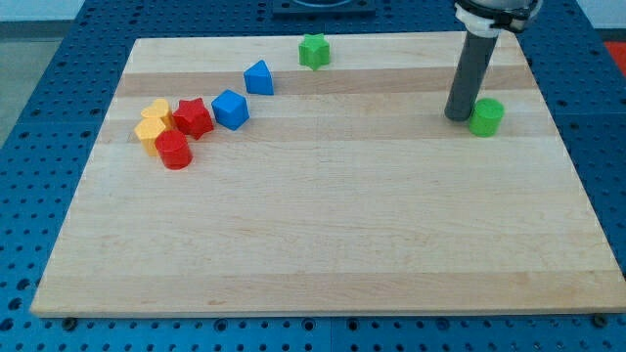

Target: Slide the blue triangle to the left of the green circle

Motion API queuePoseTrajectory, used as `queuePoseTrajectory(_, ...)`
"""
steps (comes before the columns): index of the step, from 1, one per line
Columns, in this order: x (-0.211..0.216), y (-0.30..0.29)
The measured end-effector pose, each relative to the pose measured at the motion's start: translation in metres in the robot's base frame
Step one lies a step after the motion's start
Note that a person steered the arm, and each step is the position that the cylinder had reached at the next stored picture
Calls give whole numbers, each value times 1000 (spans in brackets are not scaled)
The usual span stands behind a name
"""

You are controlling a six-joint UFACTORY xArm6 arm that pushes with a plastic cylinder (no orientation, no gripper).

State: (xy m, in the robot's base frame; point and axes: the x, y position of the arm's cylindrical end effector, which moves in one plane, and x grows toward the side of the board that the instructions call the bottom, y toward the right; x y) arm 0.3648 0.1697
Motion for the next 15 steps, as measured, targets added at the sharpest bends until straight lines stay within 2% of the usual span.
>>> queuePoseTrajectory(6,-62,-165)
queuePoseTrajectory(11,-111,-276)
queuePoseTrajectory(13,-114,-316)
queuePoseTrajectory(15,-104,-319)
